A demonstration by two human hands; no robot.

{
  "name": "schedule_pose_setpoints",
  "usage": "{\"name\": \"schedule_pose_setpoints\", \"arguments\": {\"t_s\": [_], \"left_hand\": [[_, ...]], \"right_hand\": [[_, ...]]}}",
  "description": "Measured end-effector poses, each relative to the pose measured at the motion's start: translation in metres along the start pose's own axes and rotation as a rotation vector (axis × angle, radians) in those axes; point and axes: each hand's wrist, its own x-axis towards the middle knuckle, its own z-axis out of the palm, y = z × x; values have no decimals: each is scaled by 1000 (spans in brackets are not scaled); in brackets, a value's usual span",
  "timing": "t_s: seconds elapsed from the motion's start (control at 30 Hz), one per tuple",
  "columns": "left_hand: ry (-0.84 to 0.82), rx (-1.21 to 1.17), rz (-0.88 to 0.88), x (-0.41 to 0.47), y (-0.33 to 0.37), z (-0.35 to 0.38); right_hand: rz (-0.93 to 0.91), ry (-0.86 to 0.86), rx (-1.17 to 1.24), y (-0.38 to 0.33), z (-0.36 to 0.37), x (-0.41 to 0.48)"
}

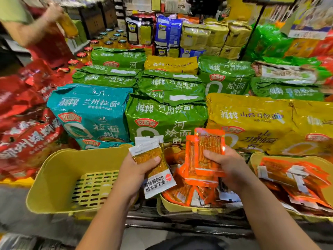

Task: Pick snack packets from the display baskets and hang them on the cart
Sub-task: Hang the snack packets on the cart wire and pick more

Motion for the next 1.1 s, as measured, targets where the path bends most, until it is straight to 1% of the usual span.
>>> {"name": "schedule_pose_setpoints", "arguments": {"t_s": [0.07, 0.17, 0.27, 0.37, 0.47, 0.57, 0.77, 0.93, 1.1], "left_hand": [[20, 18, 1, -6, -7, 9], [53, 12, -5, -17, -12, 28], [69, 11, 5, -31, -19, 53], [77, 13, 2, -45, -25, 76], [120, 28, 25, -59, -31, 94], [183, 48, 38, -76, -35, 104], [400, 42, 67, -115, -45, 102], [546, -132, 59, -149, -52, 85], [657, -262, 10, -185, -54, 56]], "right_hand": [[46, -25, -3, 2, -5, -1], [109, -106, 40, -5, -15, -5], [112, -184, 17, -14, -28, -8], [115, -208, -4, -15, -32, -16], [134, -250, -41, -11, -34, -23], [183, -339, -51, -6, -36, -29], [319, -558, 46, 6, -35, -41], [356, -547, 83, 17, -24, -52], [353, -659, 18, 14, 7, -70]]}}
